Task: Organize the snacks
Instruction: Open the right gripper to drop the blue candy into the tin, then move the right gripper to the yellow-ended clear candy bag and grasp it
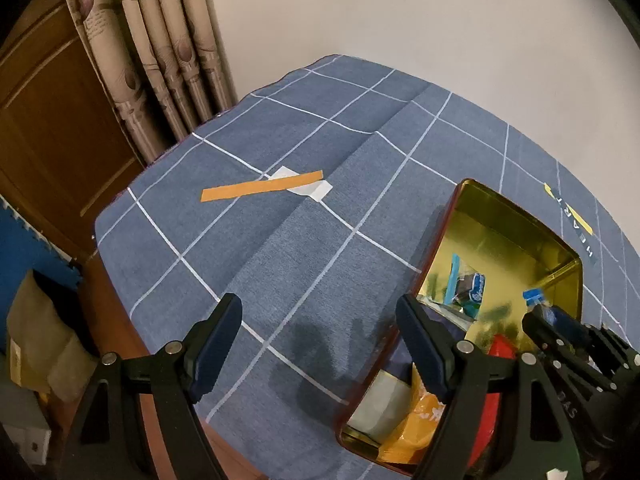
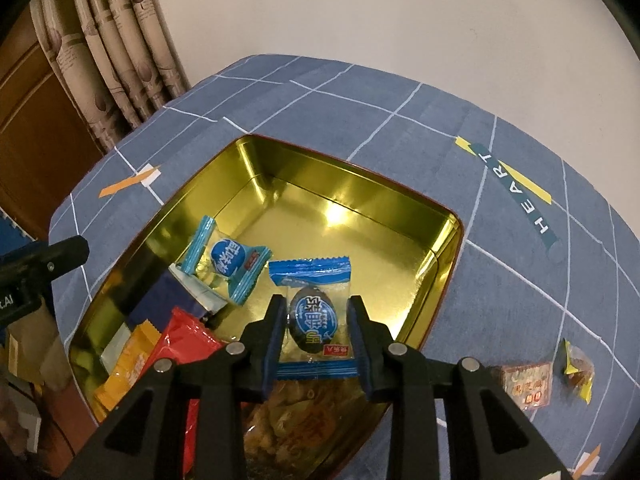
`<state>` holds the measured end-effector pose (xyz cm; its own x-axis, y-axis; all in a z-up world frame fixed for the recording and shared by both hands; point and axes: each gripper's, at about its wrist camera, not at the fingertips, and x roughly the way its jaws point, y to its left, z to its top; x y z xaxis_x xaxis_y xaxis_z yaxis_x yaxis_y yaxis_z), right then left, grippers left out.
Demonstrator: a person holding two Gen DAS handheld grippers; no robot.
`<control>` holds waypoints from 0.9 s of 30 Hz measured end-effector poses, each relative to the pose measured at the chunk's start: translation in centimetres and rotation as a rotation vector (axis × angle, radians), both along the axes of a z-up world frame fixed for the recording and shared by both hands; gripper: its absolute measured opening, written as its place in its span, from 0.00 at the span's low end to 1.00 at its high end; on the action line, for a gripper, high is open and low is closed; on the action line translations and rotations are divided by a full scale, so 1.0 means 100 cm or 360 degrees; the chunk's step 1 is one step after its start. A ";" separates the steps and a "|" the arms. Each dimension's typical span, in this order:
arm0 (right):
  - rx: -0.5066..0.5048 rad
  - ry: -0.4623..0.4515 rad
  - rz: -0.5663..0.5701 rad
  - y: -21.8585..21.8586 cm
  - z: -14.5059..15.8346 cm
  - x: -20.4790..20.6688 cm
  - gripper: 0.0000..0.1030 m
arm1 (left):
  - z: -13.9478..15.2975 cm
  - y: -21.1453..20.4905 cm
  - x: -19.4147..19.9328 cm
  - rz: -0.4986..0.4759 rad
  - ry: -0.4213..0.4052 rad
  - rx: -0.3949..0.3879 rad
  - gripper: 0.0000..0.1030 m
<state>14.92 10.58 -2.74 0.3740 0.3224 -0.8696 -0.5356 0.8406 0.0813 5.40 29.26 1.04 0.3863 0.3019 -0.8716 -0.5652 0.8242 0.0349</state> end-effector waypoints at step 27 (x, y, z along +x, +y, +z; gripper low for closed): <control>-0.0001 -0.0059 -0.0149 -0.200 0.031 0.031 0.46 | 0.006 -0.053 0.010 -0.0392 -0.0044 0.0161 0.75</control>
